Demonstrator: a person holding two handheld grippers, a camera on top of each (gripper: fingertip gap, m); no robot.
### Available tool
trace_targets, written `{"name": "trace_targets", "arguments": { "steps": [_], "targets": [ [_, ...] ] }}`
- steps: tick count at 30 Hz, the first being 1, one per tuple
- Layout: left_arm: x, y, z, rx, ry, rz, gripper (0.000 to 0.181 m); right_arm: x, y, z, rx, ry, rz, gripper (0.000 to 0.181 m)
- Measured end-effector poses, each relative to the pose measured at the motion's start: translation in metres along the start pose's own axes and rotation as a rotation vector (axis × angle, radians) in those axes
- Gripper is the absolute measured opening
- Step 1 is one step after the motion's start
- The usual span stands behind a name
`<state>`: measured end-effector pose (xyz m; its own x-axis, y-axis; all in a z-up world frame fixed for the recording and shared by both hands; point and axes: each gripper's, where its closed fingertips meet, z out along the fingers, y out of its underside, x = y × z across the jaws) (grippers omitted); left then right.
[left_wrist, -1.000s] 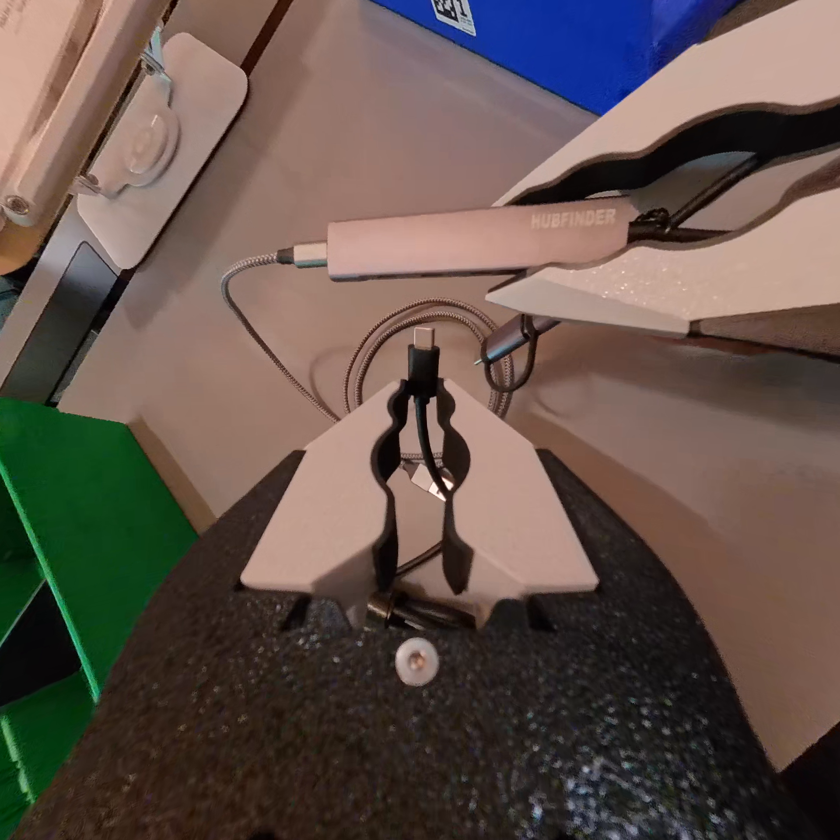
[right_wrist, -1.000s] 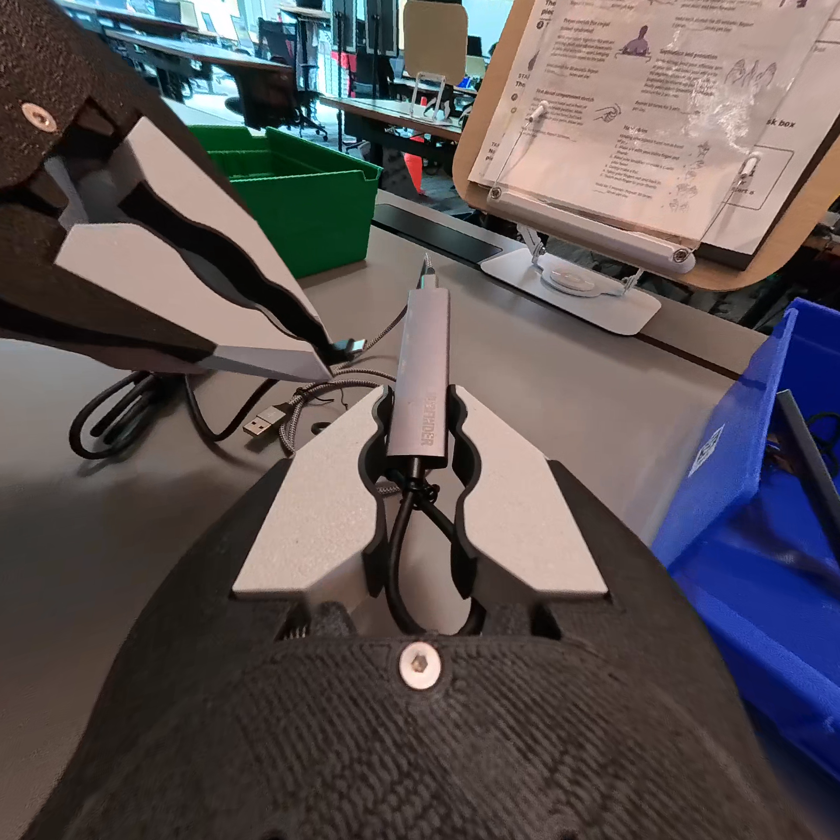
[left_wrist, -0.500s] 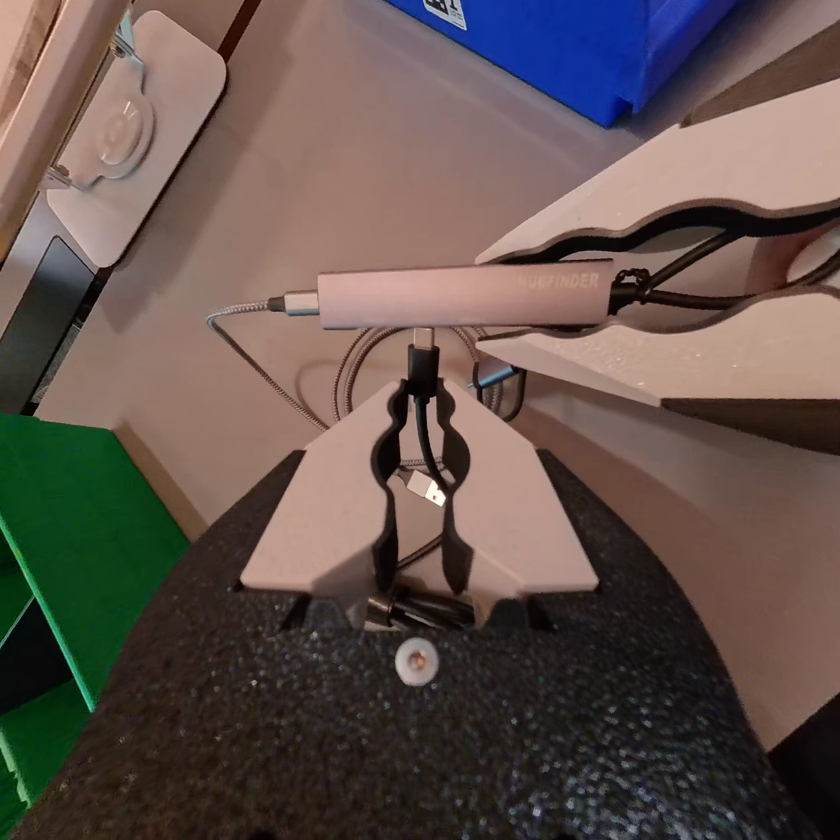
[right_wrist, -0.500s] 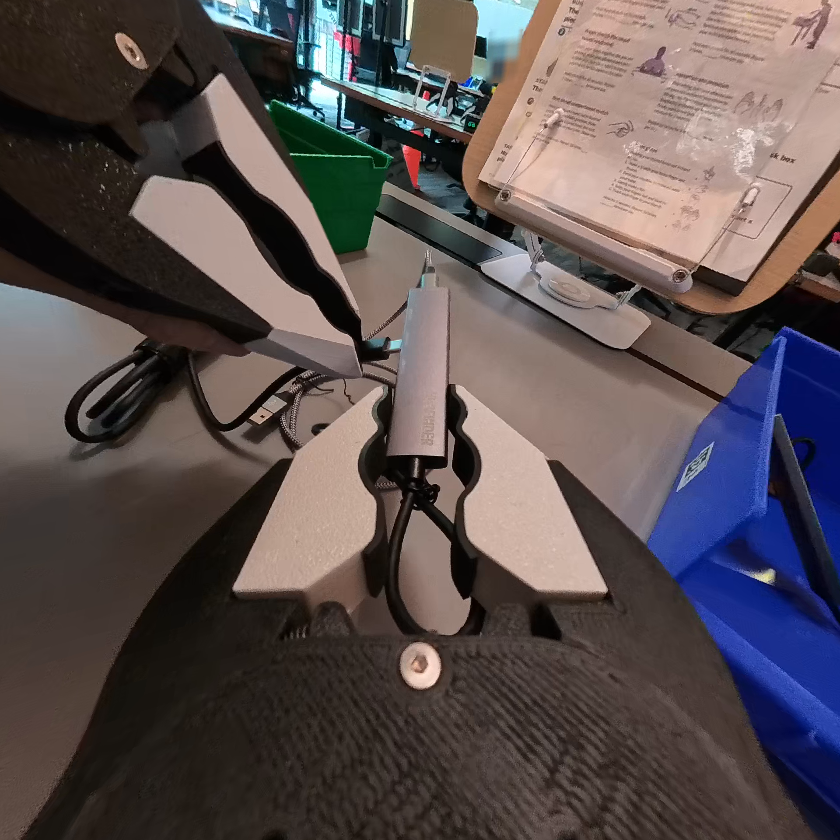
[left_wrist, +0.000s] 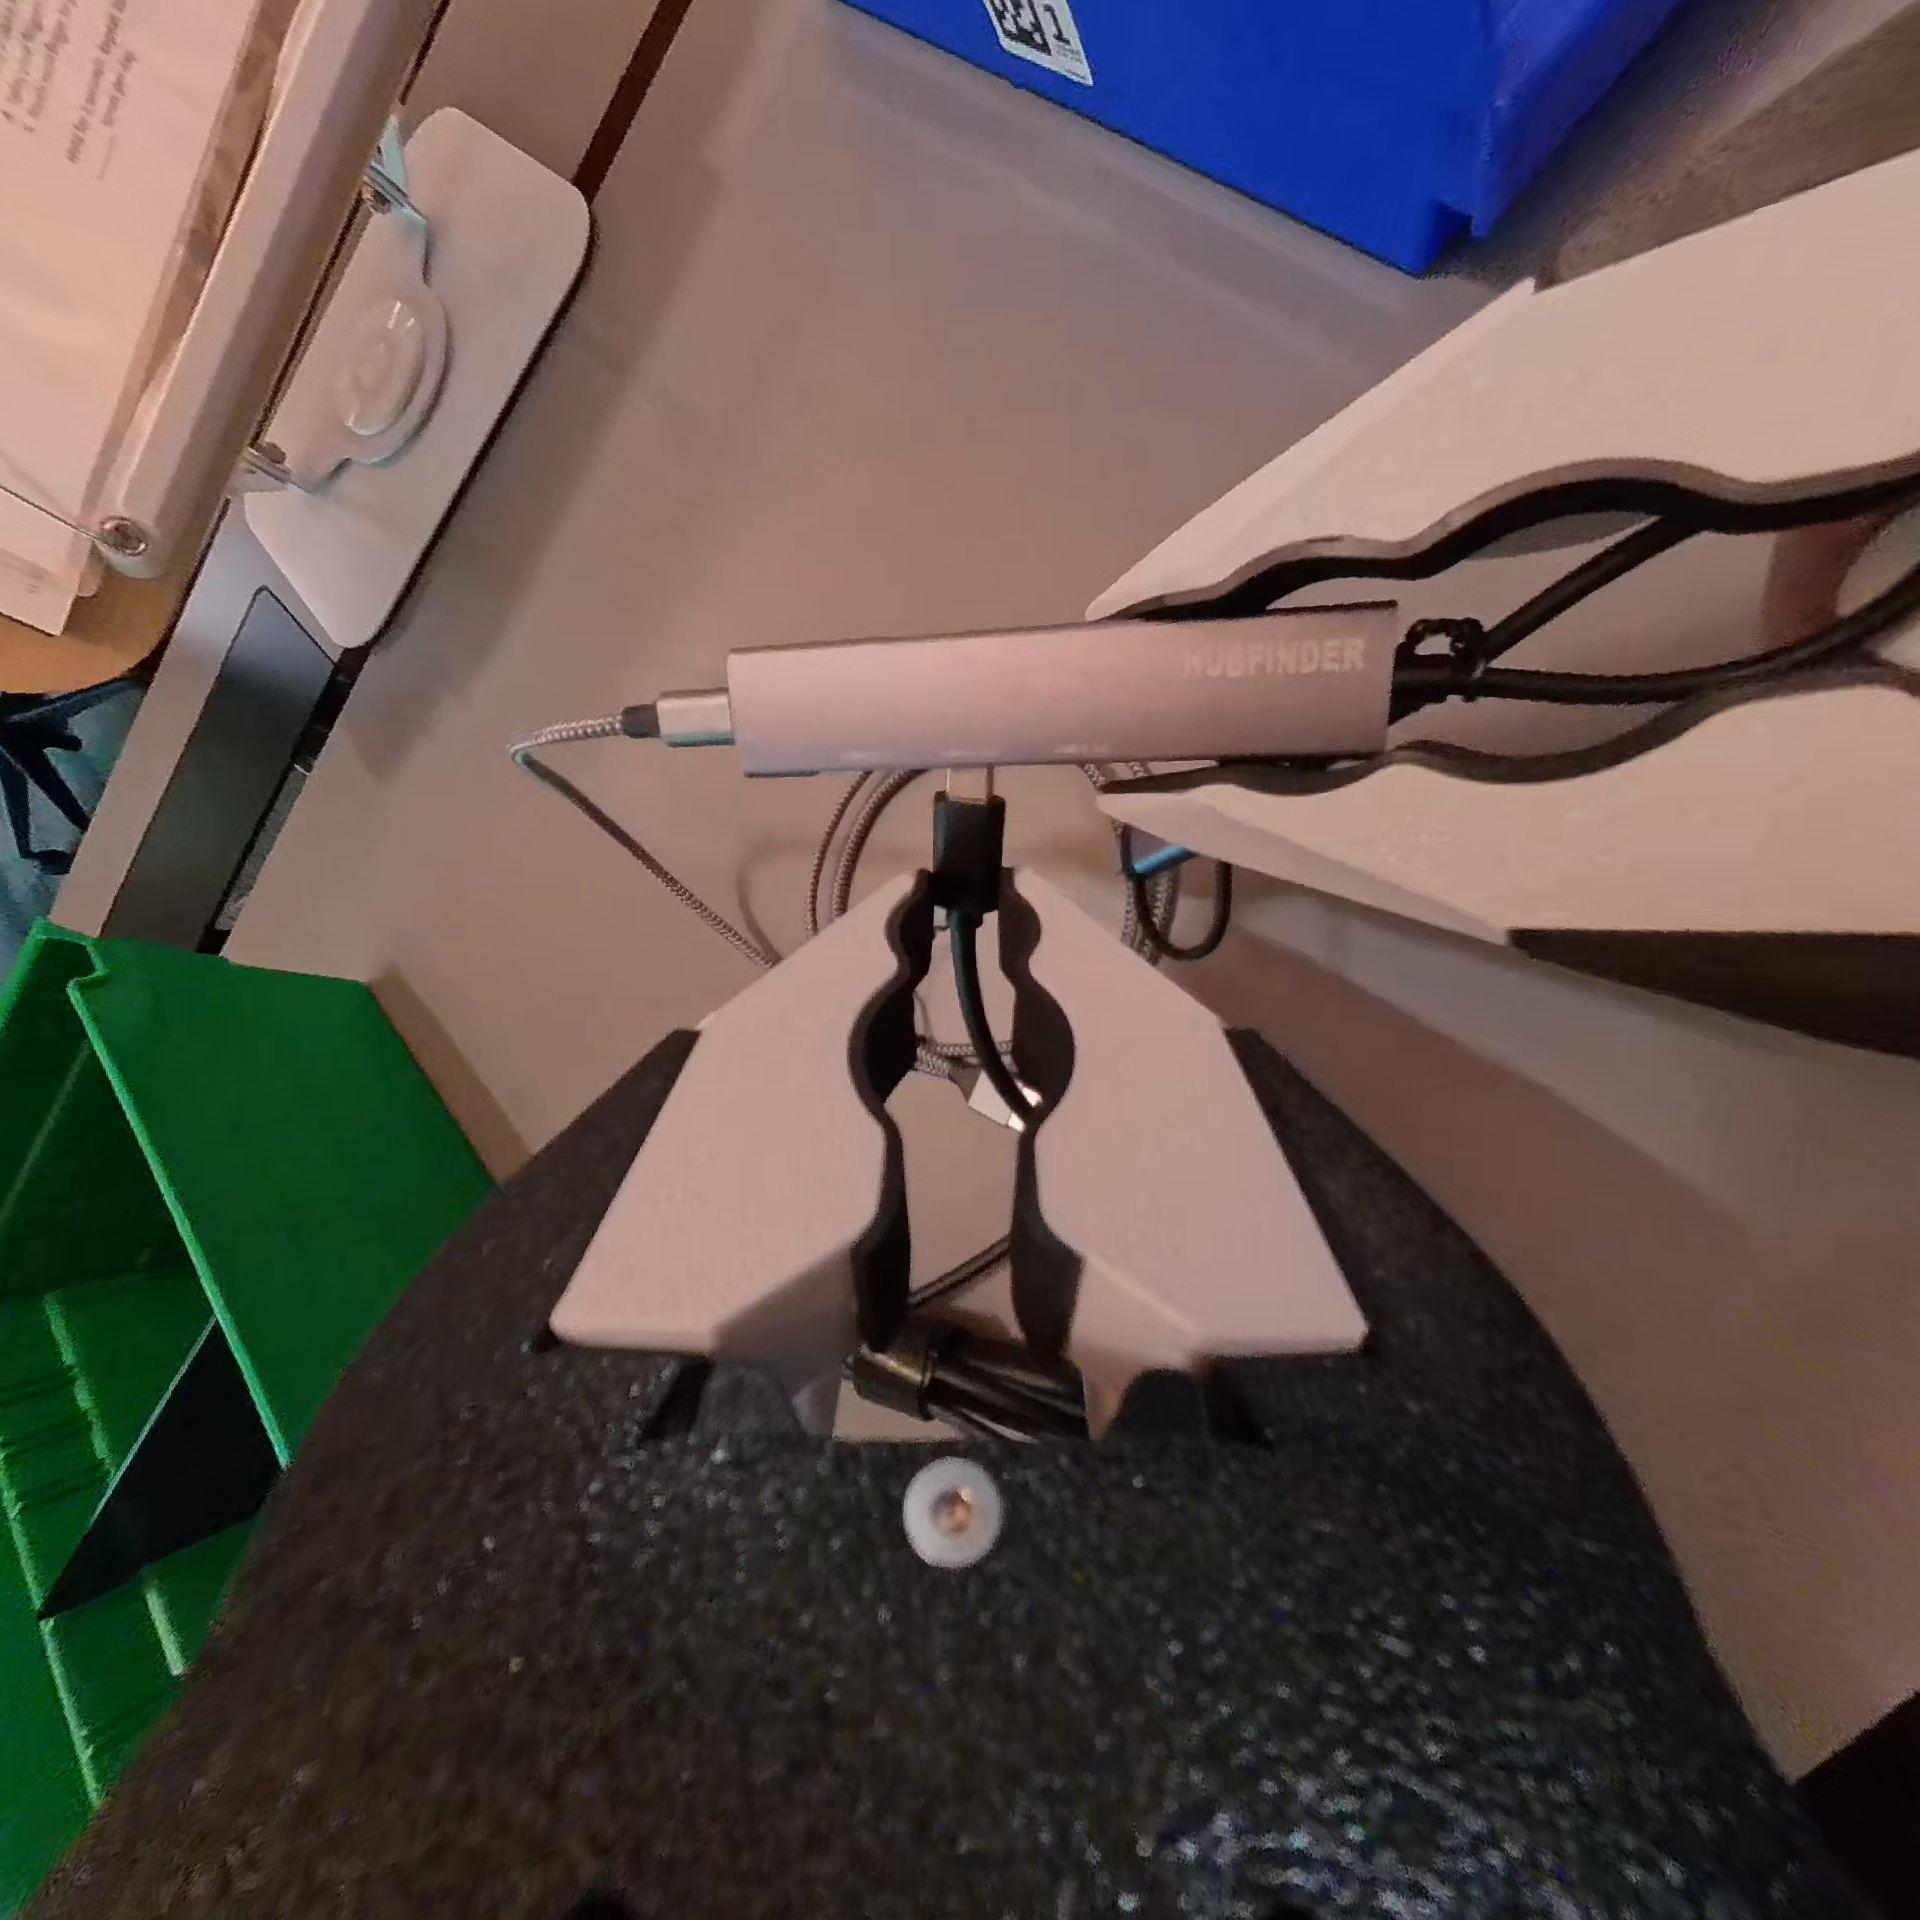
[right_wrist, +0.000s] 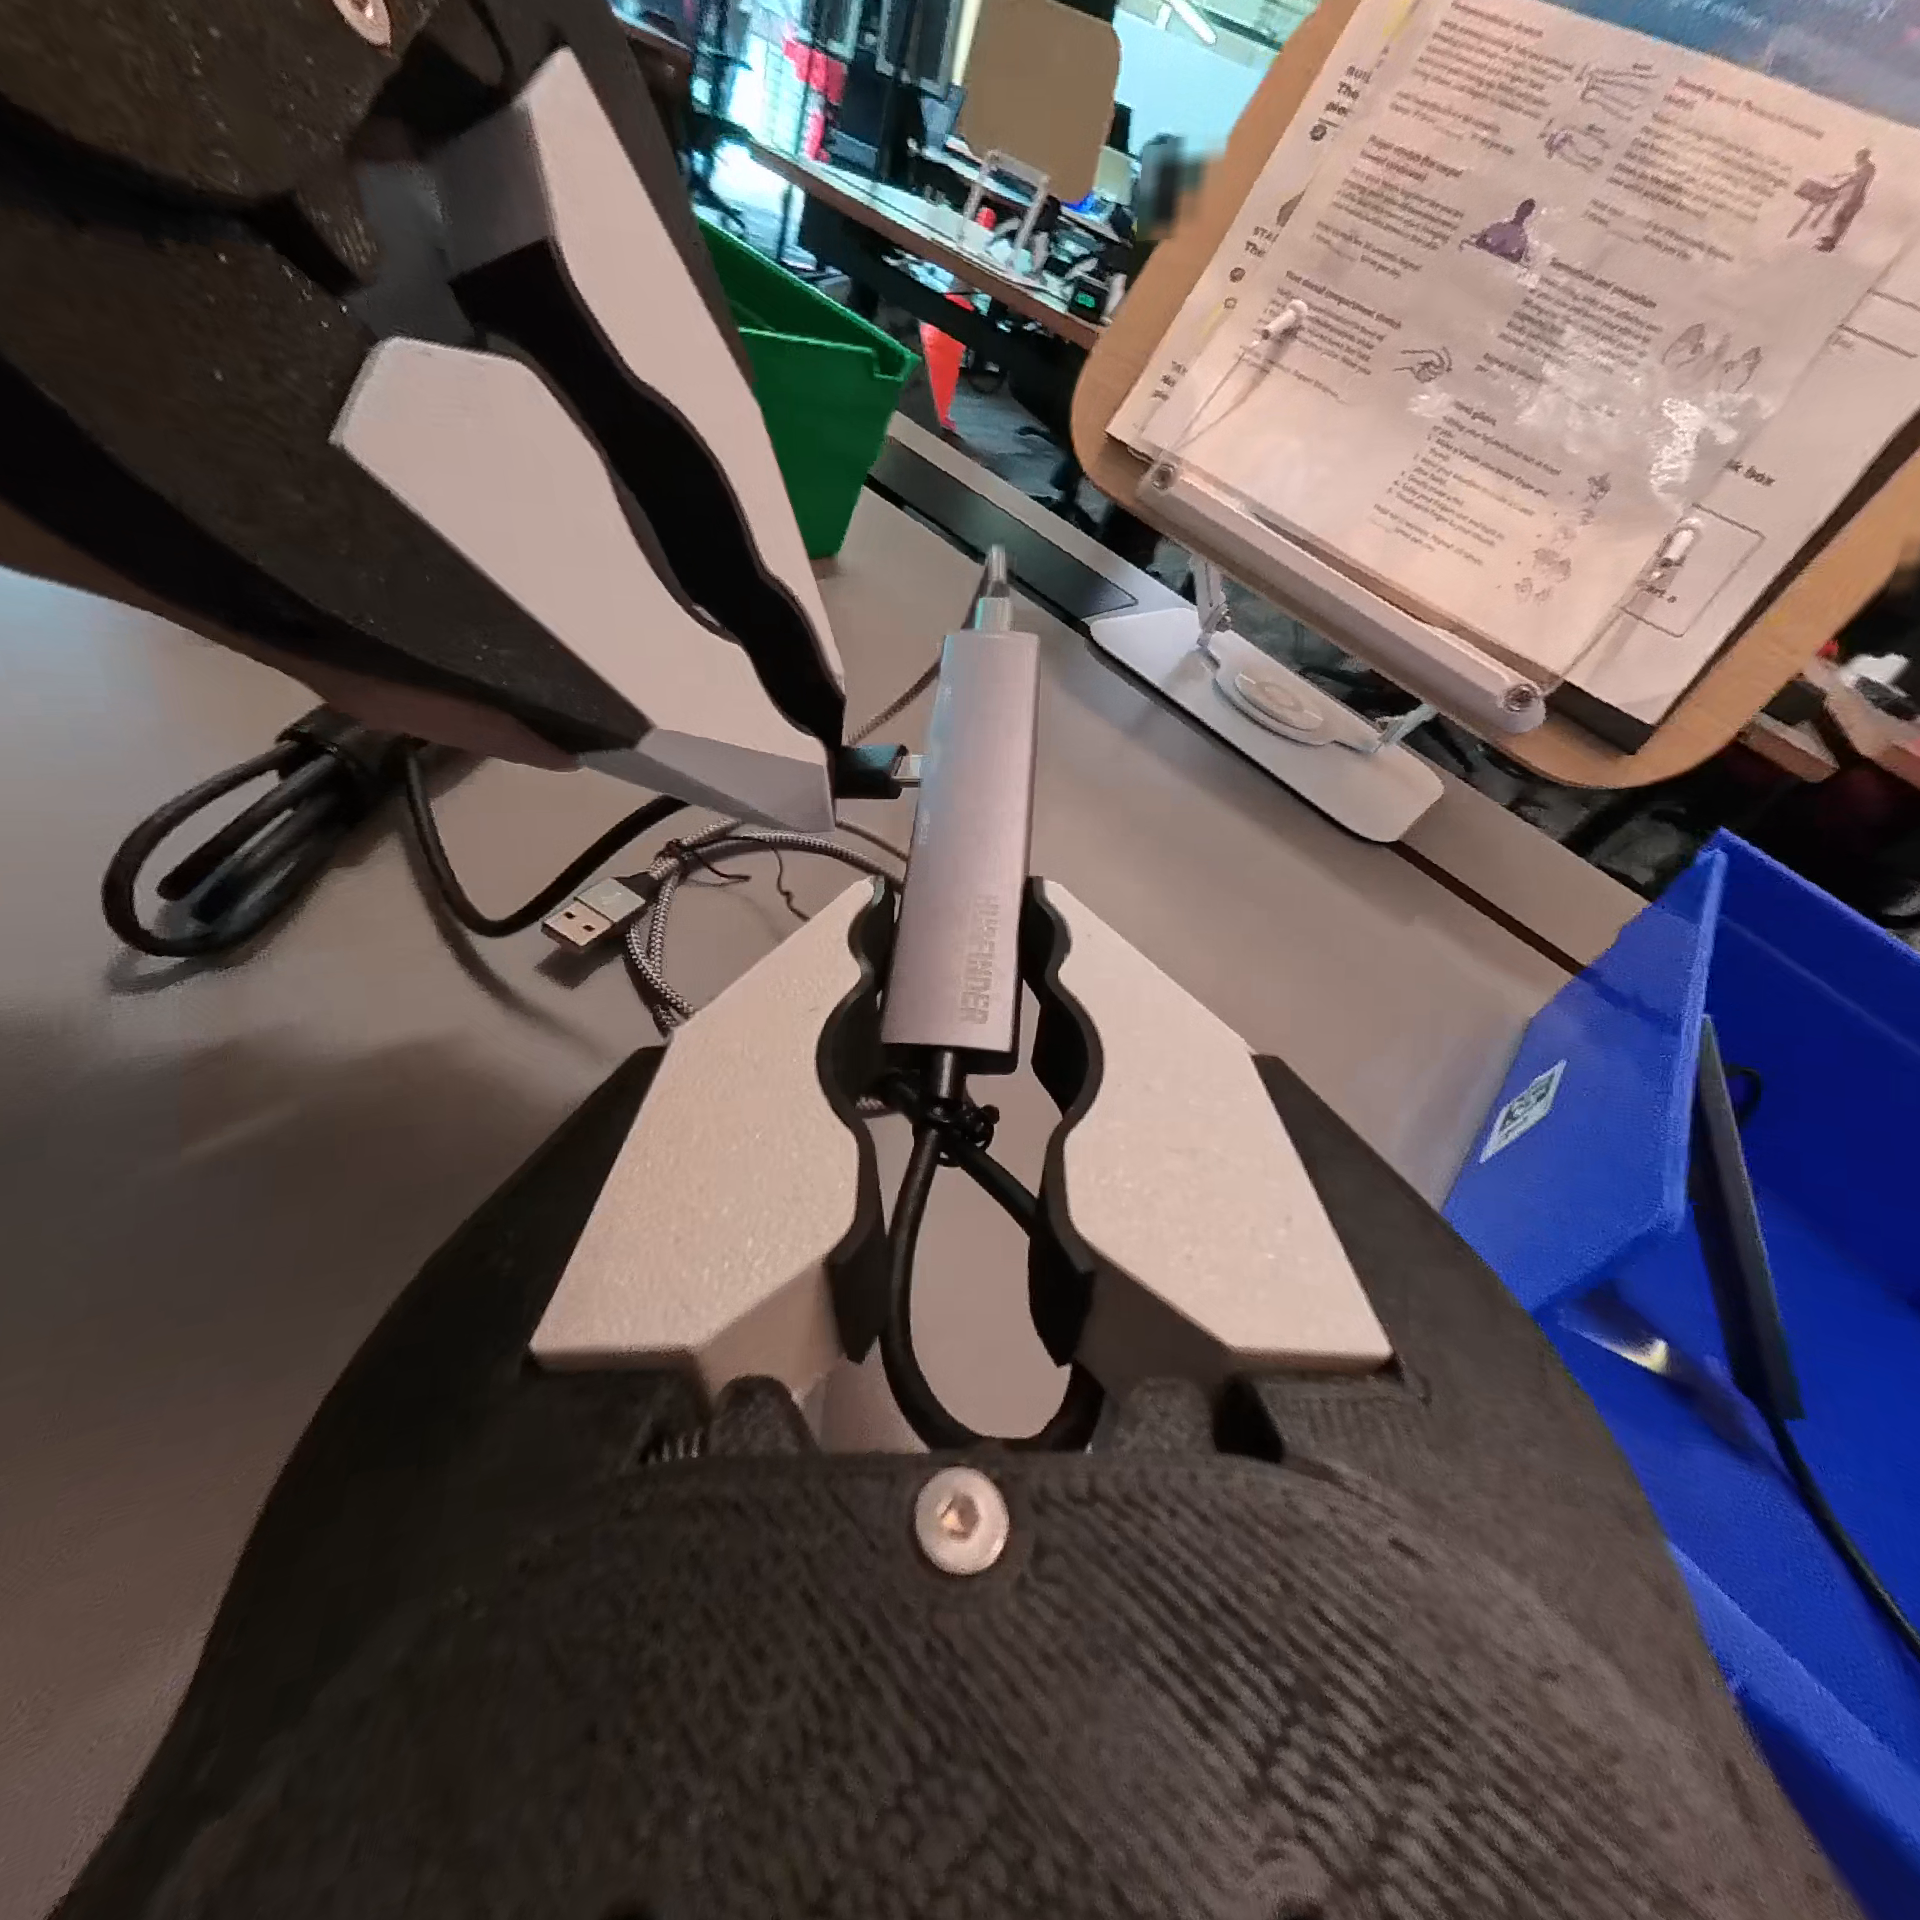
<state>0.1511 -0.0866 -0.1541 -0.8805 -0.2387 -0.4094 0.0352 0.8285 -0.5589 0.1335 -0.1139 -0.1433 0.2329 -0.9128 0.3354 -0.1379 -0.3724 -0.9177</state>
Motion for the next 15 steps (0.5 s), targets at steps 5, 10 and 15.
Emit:
{"name": "trace_targets", "arguments": {
  "steps": [5,10,15],
  "targets": [
    [0.000,0.002,0.002,-0.025,-0.007,-0.028,0.009,-0.004,0.003,0.003,-0.029,0.058,-0.052,0.024],
    [0.000,-0.002,-0.002,0.020,-0.011,-0.026,0.009,-0.003,-0.003,0.001,0.033,-0.013,0.004,0.024],
    [-0.001,-0.006,-0.005,0.040,-0.046,0.010,0.008,-0.002,-0.007,-0.002,0.046,-0.011,-0.037,0.024]
  ]
}}
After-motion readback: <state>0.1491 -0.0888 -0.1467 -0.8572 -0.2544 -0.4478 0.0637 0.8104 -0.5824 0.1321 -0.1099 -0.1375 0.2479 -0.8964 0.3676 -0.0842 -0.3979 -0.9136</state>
